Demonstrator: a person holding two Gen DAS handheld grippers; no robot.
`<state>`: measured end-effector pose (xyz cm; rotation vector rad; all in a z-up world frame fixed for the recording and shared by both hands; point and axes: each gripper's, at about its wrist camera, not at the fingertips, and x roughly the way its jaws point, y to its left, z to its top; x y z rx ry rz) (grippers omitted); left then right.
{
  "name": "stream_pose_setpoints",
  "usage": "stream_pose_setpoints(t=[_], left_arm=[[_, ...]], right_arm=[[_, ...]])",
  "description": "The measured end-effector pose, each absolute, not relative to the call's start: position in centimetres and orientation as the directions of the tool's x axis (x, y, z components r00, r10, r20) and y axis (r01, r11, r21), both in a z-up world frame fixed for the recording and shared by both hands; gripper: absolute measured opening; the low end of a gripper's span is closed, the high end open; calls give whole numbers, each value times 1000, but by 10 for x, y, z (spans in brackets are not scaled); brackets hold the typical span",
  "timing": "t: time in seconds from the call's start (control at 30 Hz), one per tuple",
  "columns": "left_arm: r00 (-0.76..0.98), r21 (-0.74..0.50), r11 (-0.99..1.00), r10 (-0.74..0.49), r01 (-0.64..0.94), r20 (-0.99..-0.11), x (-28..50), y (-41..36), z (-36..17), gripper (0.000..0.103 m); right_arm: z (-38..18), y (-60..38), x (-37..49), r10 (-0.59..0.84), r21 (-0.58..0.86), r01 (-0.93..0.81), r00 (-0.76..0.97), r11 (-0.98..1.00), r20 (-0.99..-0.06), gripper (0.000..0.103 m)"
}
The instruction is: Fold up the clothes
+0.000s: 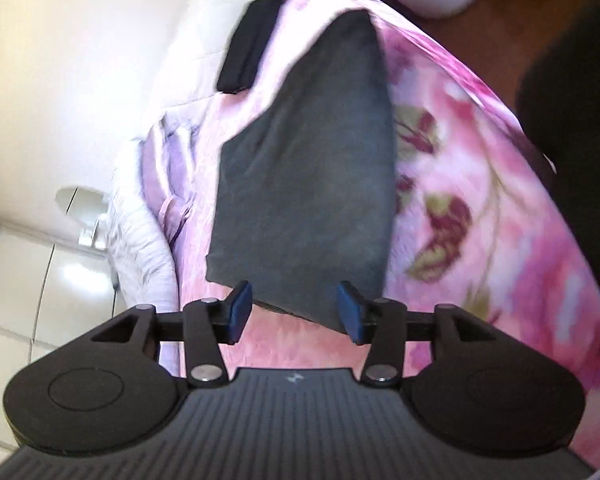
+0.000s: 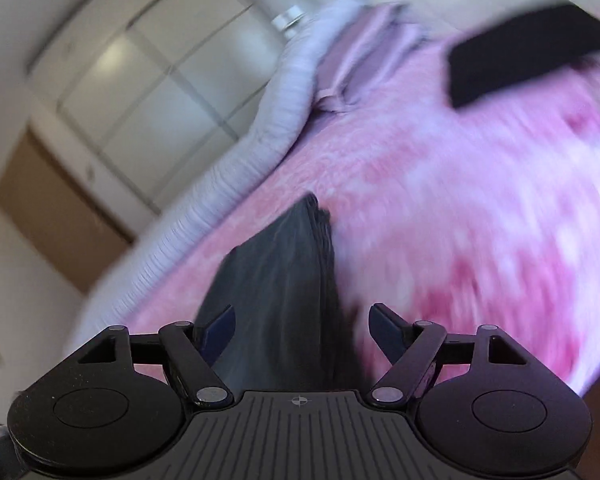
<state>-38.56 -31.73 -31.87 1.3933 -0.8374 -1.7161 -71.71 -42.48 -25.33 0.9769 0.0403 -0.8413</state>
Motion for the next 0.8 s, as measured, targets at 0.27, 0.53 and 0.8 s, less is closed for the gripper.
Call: stream_pose_setpoints(t=[0.27,0.53,0.8], left_arm=[[-153,818,-544,-839,186,-523,-381,-333,-333,52],[-213,753,-611,-791,245,-573,-390,-322,-321,53],[-281,739,-599,-799,307,-532,-412,-339,-309,54]], right_arm=[[-311,-403,-675,-559,853,501,754,149,-345,77],[-306,-447,-680,-617,856,513,694,62,-371,15],[-279,-593,-754,-600,712,696,608,89,-520,22]])
